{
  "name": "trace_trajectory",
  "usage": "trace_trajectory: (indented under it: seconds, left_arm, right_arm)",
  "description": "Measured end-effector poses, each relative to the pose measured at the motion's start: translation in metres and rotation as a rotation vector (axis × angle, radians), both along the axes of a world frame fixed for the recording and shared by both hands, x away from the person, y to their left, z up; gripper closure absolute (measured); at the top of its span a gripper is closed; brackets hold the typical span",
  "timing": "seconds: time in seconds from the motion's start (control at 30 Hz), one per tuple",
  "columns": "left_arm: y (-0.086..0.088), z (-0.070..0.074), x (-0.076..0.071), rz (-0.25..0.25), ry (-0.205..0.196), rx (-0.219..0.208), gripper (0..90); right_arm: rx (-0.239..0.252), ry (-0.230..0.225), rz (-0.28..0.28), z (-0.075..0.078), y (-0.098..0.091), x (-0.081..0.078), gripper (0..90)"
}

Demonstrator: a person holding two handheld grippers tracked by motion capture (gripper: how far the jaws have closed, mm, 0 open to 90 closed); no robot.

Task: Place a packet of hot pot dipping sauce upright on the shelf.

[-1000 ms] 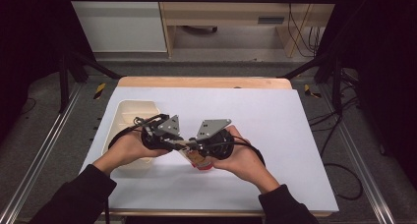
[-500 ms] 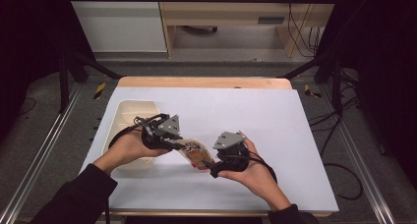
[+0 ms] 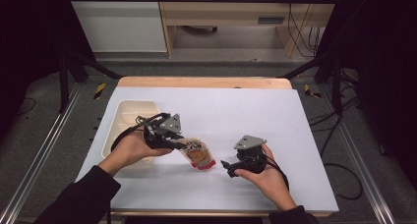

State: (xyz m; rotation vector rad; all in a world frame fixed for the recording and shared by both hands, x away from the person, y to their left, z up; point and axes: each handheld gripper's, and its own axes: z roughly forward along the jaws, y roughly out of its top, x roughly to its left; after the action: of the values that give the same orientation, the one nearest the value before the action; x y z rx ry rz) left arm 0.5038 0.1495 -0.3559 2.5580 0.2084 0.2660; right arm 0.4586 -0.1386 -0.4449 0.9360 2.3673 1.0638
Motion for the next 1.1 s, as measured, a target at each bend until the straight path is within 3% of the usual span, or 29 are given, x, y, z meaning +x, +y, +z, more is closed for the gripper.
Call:
trace_trajectory:
  seconds: [0.17,0.37,0.67,0.8,0.9,1.1]
  left_arm:
    - [-0.003,0.002,0.001,0.007,0.001,0.0,73.0]
    - [-0.014,0.009,0.001,-0.002,0.021,-0.002,73.2]
    - [-0.035,0.034,-0.001,-0.047,-0.015,0.082,73.3]
    - [-0.033,0.049,-0.002,-0.06,-0.018,0.115,73.3]
    - [-0.03,0.057,-0.004,-0.078,-0.032,0.152,73.3]
    - [-0.019,0.067,-0.006,-0.093,-0.042,0.186,73.2]
  right_arm:
    - [-0.006,-0.003,-0.004,-0.002,-0.001,0.001,9.7]
    - [-0.01,0.027,0.009,-0.006,0.001,0.002,9.5]
    - [0.012,0.018,0.014,-0.005,-0.001,0.001,9.6]
    - [0.016,0.014,0.013,-0.003,-0.001,0.001,9.6]
    - [0.018,0.011,0.011,-0.003,-0.001,0.001,9.6]
    - [0.013,0.013,0.013,-0.003,0.0,0.0,9.6]
